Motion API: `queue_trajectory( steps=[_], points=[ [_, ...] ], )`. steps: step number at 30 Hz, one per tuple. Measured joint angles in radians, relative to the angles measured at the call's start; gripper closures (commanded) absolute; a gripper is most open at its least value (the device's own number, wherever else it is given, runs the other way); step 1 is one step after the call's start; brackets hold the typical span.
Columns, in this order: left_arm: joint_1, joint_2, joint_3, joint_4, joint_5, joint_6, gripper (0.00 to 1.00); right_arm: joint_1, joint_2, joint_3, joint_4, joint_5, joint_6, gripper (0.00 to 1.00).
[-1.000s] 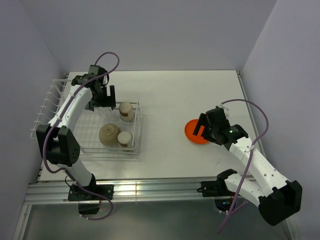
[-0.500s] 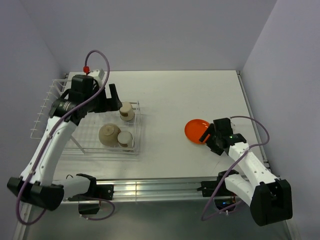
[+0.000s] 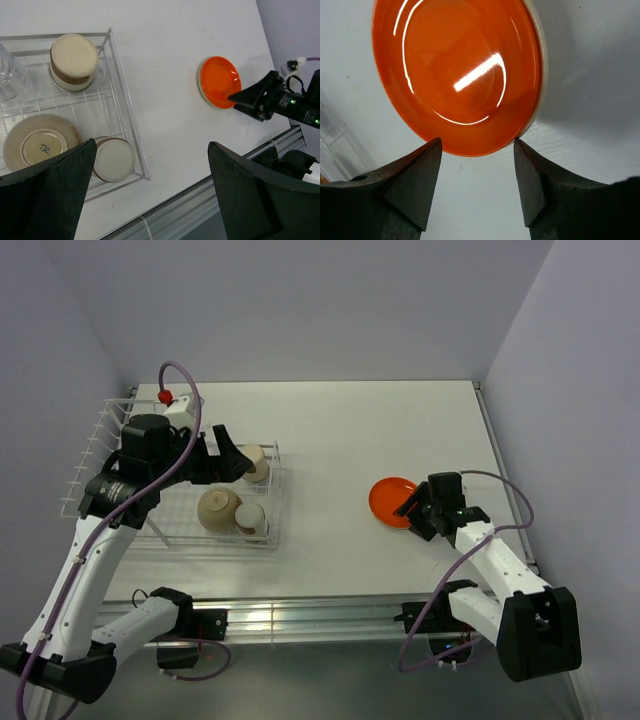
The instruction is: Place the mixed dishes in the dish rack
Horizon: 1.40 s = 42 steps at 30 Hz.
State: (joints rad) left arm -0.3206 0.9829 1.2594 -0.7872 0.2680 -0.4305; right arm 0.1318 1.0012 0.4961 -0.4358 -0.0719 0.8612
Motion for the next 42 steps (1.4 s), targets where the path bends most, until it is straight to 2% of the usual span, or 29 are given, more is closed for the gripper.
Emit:
queue_trajectory(
  steps=[16, 17, 19, 21, 24, 31, 37, 38, 42],
  points=[
    [-0.011, -0.064, -0.044, 0.067, 0.128, -0.054, 0.01, -0.002, 0.029, -0.063, 0.08, -0.002, 0.063, 0.45],
    [-0.013, -0.067, -0.051, 0.073, 0.138, -0.062, 0.01, -0.002, 0.029, -0.068, 0.085, -0.003, 0.066, 0.53],
    [-0.016, -0.073, -0.067, 0.089, 0.156, -0.073, 0.01, -0.002, 0.029, -0.084, 0.092, -0.001, 0.071, 0.6],
    [-0.019, -0.076, -0.079, 0.1, 0.171, -0.084, 0.01, -0.002, 0.029, -0.093, 0.098, 0.0, 0.08, 0.73],
    [-0.023, -0.076, -0.088, 0.112, 0.187, -0.091, 0.01, -0.008, 0.029, -0.093, 0.116, 0.004, 0.09, 0.83],
    [-0.029, -0.078, -0.1, 0.139, 0.198, -0.108, 0.01, -0.008, -0.016, -0.098, 0.128, -0.008, 0.091, 0.85],
    [-0.044, -0.077, -0.112, 0.156, 0.206, -0.117, 0.01, -0.008, -0.06, -0.098, 0.094, -0.002, 0.086, 0.92],
    [-0.046, -0.077, -0.112, 0.156, 0.206, -0.117, 0.01, -0.008, -0.062, -0.098, 0.091, -0.001, 0.085, 1.0],
    [-0.052, -0.077, -0.113, 0.161, 0.206, -0.118, 0.01, -0.008, -0.066, -0.098, 0.08, -0.001, 0.084, 1.0]
  ],
)
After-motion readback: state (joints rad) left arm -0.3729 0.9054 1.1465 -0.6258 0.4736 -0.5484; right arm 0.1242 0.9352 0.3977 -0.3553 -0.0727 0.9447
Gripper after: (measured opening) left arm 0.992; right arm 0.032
